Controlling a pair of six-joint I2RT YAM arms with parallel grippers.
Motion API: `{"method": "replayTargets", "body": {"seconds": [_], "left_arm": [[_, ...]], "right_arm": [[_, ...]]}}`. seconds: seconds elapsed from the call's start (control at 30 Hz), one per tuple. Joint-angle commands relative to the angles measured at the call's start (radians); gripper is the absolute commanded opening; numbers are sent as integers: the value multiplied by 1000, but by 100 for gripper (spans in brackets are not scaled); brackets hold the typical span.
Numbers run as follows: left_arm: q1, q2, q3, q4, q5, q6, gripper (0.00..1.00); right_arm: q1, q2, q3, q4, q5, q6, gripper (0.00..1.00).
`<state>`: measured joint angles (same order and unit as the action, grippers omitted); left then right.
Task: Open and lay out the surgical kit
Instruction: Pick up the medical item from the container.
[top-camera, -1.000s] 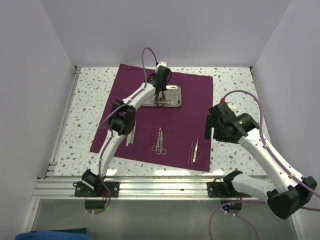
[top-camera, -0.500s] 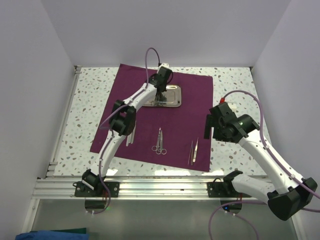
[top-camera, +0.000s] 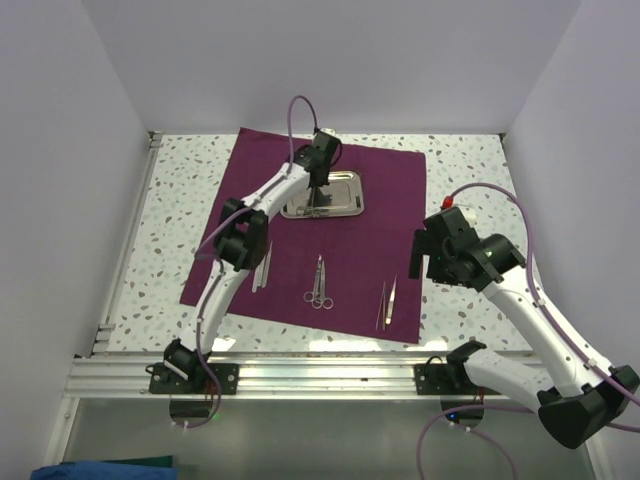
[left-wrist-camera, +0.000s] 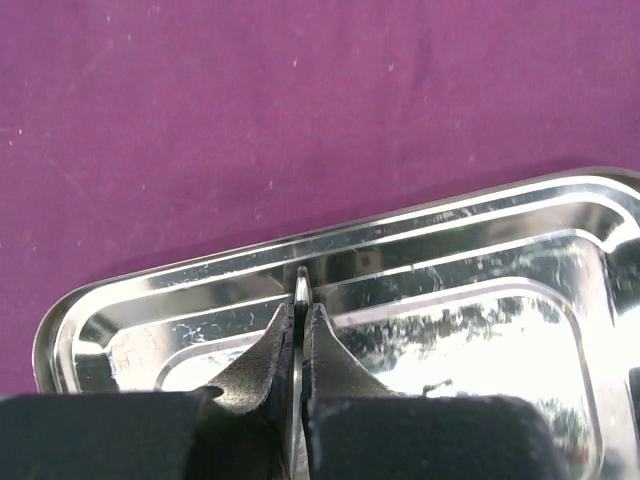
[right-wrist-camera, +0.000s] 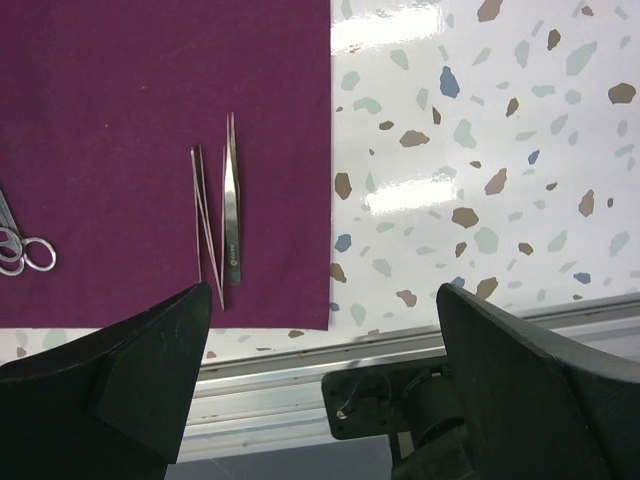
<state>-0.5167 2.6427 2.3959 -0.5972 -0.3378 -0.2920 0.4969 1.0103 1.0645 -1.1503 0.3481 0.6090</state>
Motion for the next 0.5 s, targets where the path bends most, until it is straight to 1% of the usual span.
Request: {"method": "replayTargets", "body": {"seconds": [0.0,0.13,0.23,0.33,0.43,0.47], "left_arm": [[21,-119,-6,-50,60,19,0],[23,-188,32,-38,62,22,0],[23,-234,23,-36,66,8,0],[21,-291,-16,-50,74,-25,0],[6,-392,-153,-47,72,-61,0],[-2,-424,-258,-33,66,-65,0]], "right_arm": [[-3,-21,2,31,-14,-5,98],[-4,-22,0,40,-24,-3,98],[-3,-26,0,47,-32,0,98],[-3,-30,-1,49,-35,-2,98],[-4,-39,-5,49,-40,-3,98],[-3,-41,-6,49,-41,-6,98]]}}
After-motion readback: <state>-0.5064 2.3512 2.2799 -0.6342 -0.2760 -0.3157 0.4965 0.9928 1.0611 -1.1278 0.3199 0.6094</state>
